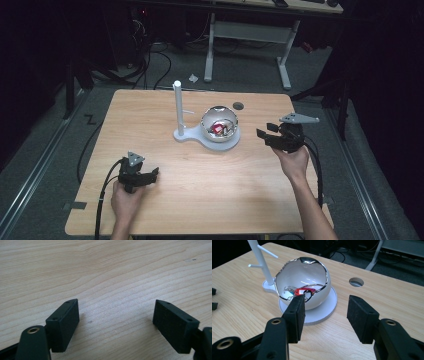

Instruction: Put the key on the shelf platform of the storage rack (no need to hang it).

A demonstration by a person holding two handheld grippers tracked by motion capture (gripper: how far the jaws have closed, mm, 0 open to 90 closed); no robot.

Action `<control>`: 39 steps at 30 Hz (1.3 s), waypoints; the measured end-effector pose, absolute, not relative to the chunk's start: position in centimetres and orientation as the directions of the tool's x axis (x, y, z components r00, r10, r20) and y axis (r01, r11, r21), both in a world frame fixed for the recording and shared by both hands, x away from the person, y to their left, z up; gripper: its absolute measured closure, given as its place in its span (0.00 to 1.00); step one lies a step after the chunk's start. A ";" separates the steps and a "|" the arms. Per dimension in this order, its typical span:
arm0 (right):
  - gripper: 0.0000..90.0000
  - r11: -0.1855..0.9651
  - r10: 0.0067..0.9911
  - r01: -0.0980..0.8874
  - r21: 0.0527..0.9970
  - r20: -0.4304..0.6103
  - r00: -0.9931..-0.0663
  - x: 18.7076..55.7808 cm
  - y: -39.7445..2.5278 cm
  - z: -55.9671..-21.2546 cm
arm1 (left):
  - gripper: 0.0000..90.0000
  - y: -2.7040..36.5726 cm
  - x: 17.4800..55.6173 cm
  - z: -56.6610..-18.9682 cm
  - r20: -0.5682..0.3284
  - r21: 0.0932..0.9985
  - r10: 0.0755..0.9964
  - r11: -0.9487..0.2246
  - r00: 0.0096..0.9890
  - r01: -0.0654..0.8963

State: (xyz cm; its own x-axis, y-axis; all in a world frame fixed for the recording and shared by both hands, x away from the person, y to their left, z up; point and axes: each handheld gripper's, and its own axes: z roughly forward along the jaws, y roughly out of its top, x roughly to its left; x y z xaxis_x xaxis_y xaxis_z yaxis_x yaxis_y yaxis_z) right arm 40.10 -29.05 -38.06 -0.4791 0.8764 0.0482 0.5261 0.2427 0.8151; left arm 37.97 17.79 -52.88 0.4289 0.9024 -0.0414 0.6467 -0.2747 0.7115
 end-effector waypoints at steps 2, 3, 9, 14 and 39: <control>0.55 0.243 0.876 0.521 0.818 0.045 -0.481 39.6 -29.1 -37.9 | 0.24 17.8 38.0 -52.9 -0.041 0.711 0.902 -0.275 0.429 0.647; 0.55 0.231 0.877 0.508 0.830 0.049 -0.479 39.0 -29.2 -37.9 | 0.24 17.8 38.0 -52.9 -0.041 0.712 0.902 -0.275 0.430 0.646; 0.55 0.210 0.883 0.517 0.830 0.066 -0.465 37.7 -30.0 -38.1 | 0.24 17.8 38.0 -52.9 -0.041 0.711 0.902 -0.276 0.430 0.647; 0.55 0.190 0.891 0.517 0.834 0.074 -0.447 36.5 -30.8 -38.6 | 0.24 17.8 38.0 -52.9 -0.041 0.711 0.902 -0.276 0.430 0.647; 0.48 0.143 0.900 0.557 0.818 0.127 -0.417 34.3 -31.1 -43.4 | 0.24 17.8 38.0 -52.9 -0.040 0.711 0.902 -0.276 0.430 0.647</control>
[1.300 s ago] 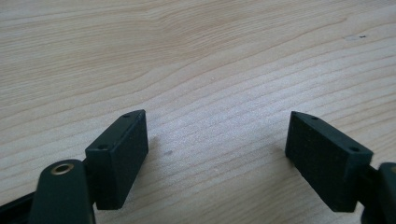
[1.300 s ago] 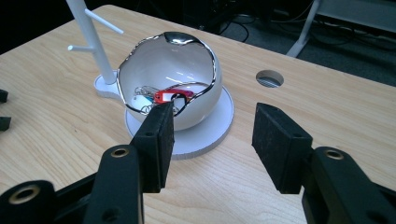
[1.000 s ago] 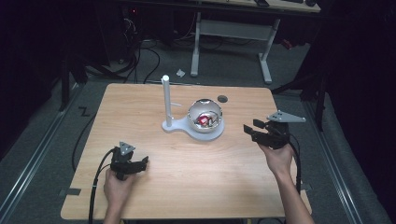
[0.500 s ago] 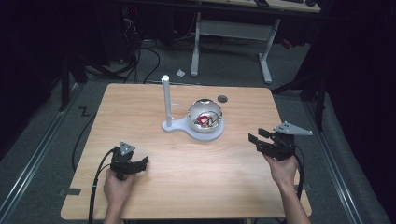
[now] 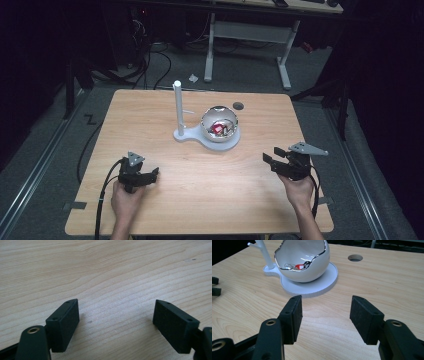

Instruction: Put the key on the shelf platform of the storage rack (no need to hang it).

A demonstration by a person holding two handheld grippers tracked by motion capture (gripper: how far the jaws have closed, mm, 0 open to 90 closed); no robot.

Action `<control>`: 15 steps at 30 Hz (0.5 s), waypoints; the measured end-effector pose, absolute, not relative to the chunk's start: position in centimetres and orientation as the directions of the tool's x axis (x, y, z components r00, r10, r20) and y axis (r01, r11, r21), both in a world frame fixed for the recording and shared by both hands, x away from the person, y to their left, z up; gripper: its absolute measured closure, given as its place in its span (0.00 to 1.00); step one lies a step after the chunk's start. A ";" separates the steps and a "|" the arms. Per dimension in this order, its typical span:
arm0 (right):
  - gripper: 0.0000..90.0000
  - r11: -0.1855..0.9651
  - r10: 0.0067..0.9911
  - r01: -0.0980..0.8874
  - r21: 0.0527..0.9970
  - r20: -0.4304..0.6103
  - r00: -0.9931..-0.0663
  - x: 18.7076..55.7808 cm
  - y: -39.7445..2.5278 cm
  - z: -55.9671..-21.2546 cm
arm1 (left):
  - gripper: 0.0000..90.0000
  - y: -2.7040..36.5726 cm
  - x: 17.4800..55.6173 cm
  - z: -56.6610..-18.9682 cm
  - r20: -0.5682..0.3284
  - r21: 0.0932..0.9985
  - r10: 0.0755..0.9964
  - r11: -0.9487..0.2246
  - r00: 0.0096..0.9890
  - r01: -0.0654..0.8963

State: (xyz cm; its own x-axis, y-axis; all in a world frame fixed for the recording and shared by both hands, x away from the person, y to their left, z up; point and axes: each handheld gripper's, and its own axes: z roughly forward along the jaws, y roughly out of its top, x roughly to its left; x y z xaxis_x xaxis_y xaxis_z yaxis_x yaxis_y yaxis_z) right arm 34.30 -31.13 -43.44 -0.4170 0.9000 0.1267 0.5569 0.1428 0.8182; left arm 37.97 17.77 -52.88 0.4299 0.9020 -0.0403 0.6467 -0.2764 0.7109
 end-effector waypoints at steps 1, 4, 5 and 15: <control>0.48 0.143 0.900 0.557 0.818 0.127 -0.417 34.3 -31.1 -43.4 | 0.24 17.8 38.0 -52.9 -0.040 0.711 0.902 -0.276 0.430 0.647; 0.48 0.154 0.900 0.564 0.811 0.121 -0.420 34.4 -31.0 -44.0 | 0.24 17.8 38.0 -52.9 -0.040 0.711 0.902 -0.277 0.430 0.647; 0.48 0.153 0.899 0.566 0.810 0.123 -0.420 34.4 -30.9 -44.2 | 0.24 17.8 38.0 -52.9 -0.040 0.711 0.902 -0.276 0.430 0.647; 0.51 0.152 0.912 0.599 0.786 0.123 -0.392 34.6 -30.5 -46.7 | 0.24 17.8 38.0 -52.9 -0.040 0.711 0.902 -0.276 0.430 0.647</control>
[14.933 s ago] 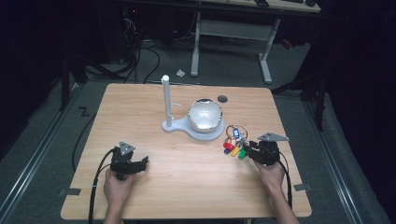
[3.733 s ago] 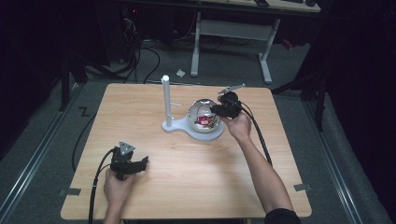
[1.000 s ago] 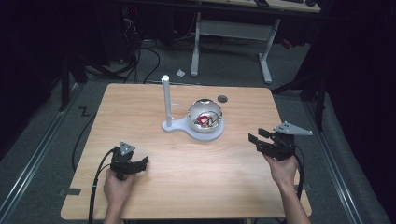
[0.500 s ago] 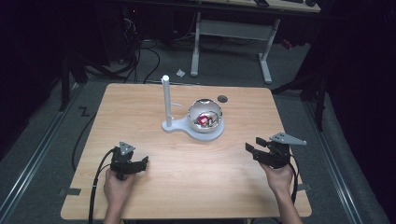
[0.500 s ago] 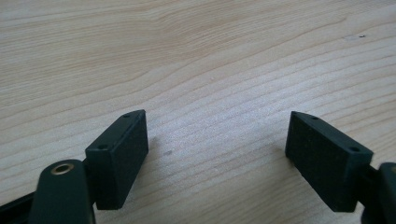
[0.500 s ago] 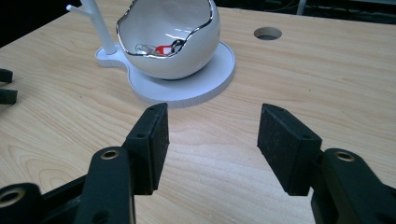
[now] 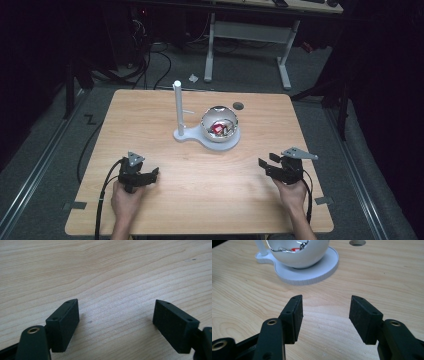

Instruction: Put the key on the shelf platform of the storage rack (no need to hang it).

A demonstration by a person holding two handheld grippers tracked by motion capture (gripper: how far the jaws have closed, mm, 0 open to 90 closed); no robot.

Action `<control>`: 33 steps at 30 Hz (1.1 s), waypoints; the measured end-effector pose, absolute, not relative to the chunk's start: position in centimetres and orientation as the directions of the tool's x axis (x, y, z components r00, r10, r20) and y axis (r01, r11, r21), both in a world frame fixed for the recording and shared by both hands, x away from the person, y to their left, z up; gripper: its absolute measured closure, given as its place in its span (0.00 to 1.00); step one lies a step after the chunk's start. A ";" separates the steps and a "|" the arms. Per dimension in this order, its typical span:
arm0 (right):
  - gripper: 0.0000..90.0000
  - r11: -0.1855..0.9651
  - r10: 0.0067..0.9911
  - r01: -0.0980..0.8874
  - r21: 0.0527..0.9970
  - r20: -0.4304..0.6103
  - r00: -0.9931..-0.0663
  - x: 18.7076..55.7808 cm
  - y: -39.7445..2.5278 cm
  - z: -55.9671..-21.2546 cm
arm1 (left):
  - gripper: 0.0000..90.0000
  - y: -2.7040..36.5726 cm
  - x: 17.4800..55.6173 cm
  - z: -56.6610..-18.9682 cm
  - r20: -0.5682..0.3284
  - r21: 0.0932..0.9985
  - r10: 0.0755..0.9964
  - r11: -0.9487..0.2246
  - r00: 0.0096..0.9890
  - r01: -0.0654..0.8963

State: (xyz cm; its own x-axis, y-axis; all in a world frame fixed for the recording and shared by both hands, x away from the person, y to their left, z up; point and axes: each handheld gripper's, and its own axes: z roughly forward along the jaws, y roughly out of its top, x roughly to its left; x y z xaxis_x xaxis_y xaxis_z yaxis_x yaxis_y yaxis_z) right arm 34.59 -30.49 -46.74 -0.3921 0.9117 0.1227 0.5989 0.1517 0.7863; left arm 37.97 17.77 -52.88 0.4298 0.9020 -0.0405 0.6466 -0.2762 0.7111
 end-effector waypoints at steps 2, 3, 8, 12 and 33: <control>0.51 0.148 0.915 0.609 0.779 0.126 -0.384 34.7 -30.5 -47.2 | 0.24 17.8 38.0 -52.9 -0.040 0.711 0.902 -0.276 0.430 0.647; 0.51 0.156 0.915 0.607 0.780 0.117 -0.386 34.8 -30.5 -47.4 | 0.24 17.8 38.0 -52.9 -0.040 0.711 0.902 -0.276 0.430 0.647; 0.52 0.154 0.921 0.625 0.765 0.119 -0.372 34.9 -30.5 -48.3 | 0.24 17.8 38.0 -52.9 -0.040 0.711 0.902 -0.277 0.430 0.647; 0.52 0.157 0.927 0.636 0.755 0.110 -0.359 35.0 -30.5 -49.0 | 0.24 17.8 38.0 -52.9 -0.040 0.711 0.902 -0.276 0.430 0.647; 0.51 0.204 0.950 0.678 0.706 0.025 -0.312 35.9 -30.6 -51.8 | 0.24 17.8 38.0 -52.9 -0.040 0.711 0.902 -0.277 0.430 0.647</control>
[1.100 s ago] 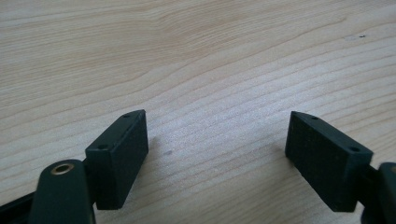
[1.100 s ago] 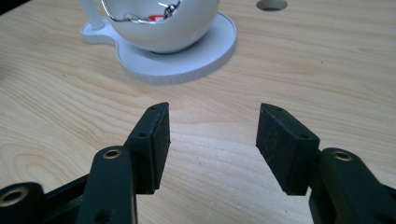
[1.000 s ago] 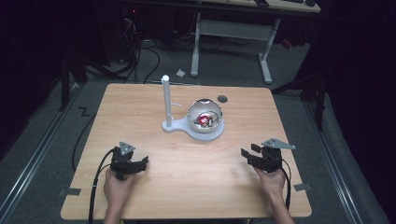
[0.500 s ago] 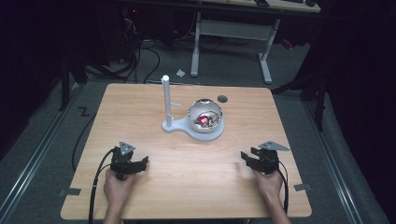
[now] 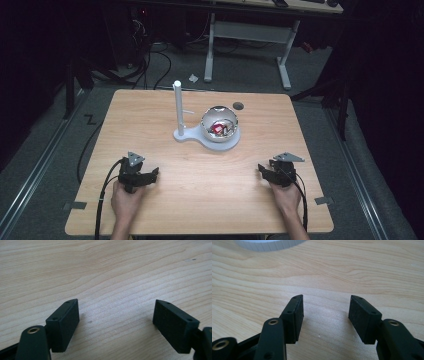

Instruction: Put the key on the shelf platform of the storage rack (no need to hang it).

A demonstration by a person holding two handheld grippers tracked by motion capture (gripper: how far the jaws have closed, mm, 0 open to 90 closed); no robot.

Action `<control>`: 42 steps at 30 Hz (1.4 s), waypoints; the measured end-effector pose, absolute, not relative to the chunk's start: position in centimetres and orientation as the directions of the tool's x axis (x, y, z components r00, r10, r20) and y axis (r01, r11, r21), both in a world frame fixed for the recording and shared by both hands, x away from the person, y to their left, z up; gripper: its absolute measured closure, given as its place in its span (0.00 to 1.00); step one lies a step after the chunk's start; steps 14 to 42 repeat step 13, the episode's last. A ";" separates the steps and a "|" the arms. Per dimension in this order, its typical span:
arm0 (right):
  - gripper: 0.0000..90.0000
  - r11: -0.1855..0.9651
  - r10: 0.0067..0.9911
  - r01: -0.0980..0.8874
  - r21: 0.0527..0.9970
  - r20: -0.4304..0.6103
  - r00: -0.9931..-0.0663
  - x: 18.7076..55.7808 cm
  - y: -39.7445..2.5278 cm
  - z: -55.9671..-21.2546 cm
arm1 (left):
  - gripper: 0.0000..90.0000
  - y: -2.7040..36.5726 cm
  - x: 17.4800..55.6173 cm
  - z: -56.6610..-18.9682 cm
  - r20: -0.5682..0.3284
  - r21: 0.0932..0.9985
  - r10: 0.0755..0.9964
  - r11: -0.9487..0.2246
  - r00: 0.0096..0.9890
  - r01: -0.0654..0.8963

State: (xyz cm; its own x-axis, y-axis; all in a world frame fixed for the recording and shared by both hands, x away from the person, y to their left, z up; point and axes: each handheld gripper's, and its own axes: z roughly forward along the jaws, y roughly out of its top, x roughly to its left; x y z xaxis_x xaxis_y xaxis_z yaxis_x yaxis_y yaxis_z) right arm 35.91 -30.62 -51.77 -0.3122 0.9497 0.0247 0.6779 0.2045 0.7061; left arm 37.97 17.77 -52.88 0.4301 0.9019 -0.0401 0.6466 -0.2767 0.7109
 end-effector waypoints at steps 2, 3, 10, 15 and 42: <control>0.51 0.215 0.951 0.678 0.703 0.008 -0.310 35.9 -30.4 -51.8 | 0.24 17.8 38.0 -52.9 -0.040 0.711 0.902 -0.277 0.430 0.647; 0.51 0.215 0.951 0.678 0.703 0.008 -0.310 35.9 -30.4 -51.8 | 0.24 17.8 38.0 -52.9 -0.040 0.711 0.902 -0.277 0.430 0.647; 0.49 0.228 0.951 0.676 0.701 -0.011 -0.309 36.0 -30.4 -51.9 | 0.24 17.8 38.0 -52.9 -0.040 0.711 0.902 -0.277 0.430 0.647; 0.49 0.228 0.951 0.676 0.701 -0.010 -0.310 36.0 -30.4 -51.9 | 0.24 17.8 38.0 -52.9 -0.040 0.710 0.902 -0.277 0.430 0.647; 0.49 0.228 0.951 0.676 0.701 -0.010 -0.310 36.0 -30.4 -51.9 | 0.24 17.8 38.0 -52.9 -0.040 0.710 0.902 -0.277 0.430 0.647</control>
